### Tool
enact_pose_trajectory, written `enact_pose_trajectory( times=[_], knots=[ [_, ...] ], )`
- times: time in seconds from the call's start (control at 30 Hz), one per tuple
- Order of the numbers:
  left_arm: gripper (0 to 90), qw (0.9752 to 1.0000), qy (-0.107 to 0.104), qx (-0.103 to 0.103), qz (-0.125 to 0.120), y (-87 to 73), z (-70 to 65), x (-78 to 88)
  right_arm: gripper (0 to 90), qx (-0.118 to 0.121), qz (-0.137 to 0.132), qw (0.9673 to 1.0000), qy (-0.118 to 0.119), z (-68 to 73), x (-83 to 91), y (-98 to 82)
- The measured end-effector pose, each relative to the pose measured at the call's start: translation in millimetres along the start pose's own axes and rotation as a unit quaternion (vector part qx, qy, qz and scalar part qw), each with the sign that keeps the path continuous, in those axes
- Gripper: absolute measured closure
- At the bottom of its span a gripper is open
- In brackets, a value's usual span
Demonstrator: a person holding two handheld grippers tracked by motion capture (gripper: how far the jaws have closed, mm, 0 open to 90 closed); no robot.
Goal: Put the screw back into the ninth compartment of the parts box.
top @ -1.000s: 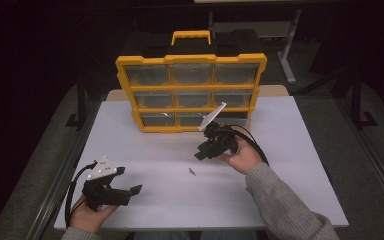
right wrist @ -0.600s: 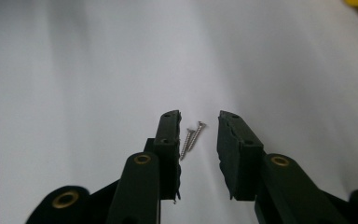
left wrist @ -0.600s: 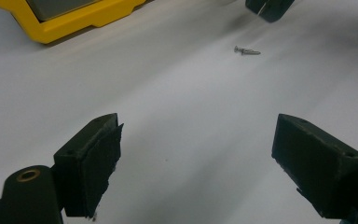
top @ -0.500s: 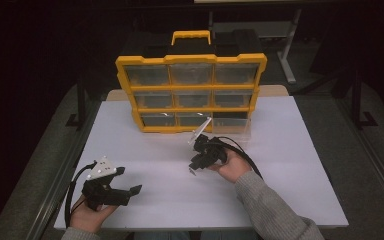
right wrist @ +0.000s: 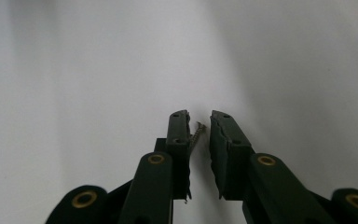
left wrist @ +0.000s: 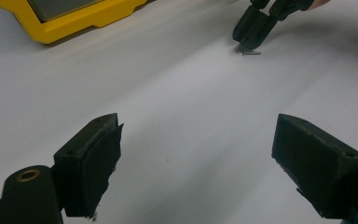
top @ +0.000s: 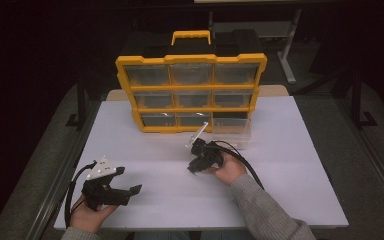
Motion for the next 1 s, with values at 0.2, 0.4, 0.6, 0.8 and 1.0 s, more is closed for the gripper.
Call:
enact_pose_trajectory(
  times=[0.2, 0.4, 0.6, 0.8, 1.0],
  knots=[
    [15.2, 1.0, -0.001, 0.005, -0.006, 1.1, -0.4, 0.1, 80.4, -0.001, 0.002, 1.0, -0.006, -2.0, -2.6, 0.3],
    [15.2, 1.0, -0.001, 0.005, -0.005, 1.0, -0.4, 0.8, 83.5, 0.003, 0.004, 0.9999, -0.014, -4.2, -3.6, -0.5],
    [15.2, 1.0, 0.0, 0.001, -0.003, 0.6, -0.1, 1.5, 86.4, -0.016, -0.002, 0.9999, -0.007, -4.1, -3.5, -4.3],
    [15.2, 1.0, -0.001, 0.002, -0.003, 1.1, -1.0, 1.0, 86.6, -0.014, -0.007, 0.9999, -0.006, -5.0, -3.7, -4.0],
    [15.2, 1.0, 0.0, -0.001, 0.0, 0.9, -0.6, 1.0, 86.9, -0.005, -0.008, 0.9999, -0.005, -5.8, -3.5, -3.0]
  ],
)
Point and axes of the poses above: each handheld gripper's, and its own axes: x roughly backward along the jaws, y roughly out of its top, z roughly to its left, the point moved 9 cm from there along -x, roughly forward along the jaws, and after that the axes turned 10 degrees about z, right-handed, at the moved point
